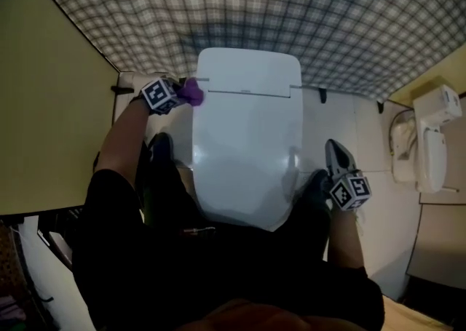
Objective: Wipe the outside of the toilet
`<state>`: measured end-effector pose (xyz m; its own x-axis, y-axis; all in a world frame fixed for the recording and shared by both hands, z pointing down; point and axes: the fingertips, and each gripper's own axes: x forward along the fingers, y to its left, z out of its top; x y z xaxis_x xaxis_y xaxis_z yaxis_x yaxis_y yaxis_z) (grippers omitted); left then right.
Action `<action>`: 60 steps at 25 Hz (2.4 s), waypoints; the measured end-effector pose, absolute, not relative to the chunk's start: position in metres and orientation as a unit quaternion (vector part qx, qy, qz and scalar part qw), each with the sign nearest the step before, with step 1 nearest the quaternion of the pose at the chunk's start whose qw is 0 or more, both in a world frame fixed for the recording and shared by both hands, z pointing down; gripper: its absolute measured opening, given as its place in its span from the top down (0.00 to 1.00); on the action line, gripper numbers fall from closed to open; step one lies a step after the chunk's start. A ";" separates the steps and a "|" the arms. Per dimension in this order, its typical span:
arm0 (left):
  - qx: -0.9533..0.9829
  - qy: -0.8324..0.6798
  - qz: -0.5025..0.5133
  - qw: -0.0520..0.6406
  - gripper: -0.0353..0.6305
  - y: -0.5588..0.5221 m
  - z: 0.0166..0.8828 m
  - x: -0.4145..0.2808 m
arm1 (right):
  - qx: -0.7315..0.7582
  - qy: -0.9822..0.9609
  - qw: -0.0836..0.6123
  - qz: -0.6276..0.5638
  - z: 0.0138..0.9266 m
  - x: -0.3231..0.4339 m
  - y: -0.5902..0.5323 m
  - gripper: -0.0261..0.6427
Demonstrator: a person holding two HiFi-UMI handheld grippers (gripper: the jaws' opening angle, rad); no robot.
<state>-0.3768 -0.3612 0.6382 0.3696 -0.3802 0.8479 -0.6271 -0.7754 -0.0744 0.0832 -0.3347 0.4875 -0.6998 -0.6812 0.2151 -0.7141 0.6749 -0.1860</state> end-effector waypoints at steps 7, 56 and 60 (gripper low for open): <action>0.826 -0.266 0.483 0.118 0.75 -0.360 0.648 -0.368 | 0.388 -0.908 0.075 0.135 0.492 0.074 -0.341 0.96; 0.830 -0.263 0.469 0.146 0.75 -0.356 0.618 -0.254 | 0.382 -0.912 0.017 0.148 0.482 0.134 -0.291 0.96; 0.825 -0.289 0.461 0.154 0.75 -0.331 0.634 -0.314 | 0.362 -0.920 0.028 0.147 0.475 0.088 -0.290 0.96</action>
